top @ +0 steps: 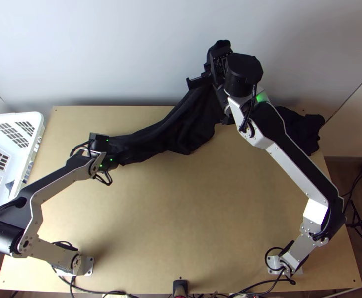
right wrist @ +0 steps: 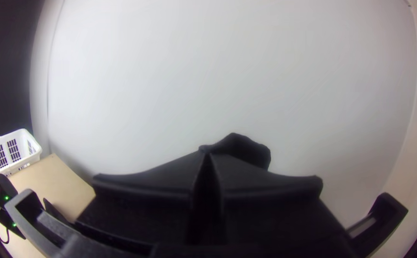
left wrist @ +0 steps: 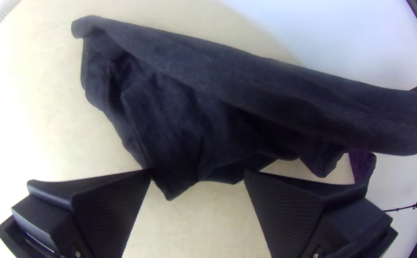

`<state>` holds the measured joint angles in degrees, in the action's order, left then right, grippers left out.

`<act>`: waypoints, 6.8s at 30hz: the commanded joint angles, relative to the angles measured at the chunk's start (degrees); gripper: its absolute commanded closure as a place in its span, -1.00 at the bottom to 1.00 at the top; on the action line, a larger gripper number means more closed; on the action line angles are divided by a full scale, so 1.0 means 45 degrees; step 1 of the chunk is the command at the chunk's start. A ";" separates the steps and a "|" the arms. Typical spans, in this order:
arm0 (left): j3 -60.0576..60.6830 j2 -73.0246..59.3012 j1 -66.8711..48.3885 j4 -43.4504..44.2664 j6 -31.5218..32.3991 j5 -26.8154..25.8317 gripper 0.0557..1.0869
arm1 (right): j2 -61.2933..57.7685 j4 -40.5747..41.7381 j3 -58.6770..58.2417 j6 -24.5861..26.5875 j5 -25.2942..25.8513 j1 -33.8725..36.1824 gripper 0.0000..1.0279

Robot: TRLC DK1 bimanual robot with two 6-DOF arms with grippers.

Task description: Fold the t-shirt

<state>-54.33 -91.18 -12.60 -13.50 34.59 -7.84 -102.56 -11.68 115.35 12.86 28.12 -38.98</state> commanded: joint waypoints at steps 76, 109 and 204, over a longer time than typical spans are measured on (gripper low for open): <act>-0.7185 0.8152 0.6804 -0.1161 0.3954 -0.2907 0.93 | 0.3847 -0.5763 0.3429 -0.3640 -0.1854 0.1807 0.95; -0.8709 1.2195 0.7956 -0.1376 0.5614 -0.2458 0.93 | 1.0058 -0.7892 0.4347 -0.8444 -0.7088 0.4893 0.95; 0.1545 0.7371 0.1765 -0.1688 -0.0479 -0.0310 -0.82 | 0.7558 -0.0666 -1.3680 -0.6198 -0.8592 0.6924 -0.93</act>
<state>-49.80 -65.69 3.36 -9.98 31.33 -7.90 -79.90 -8.10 62.63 -13.26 -7.16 -8.40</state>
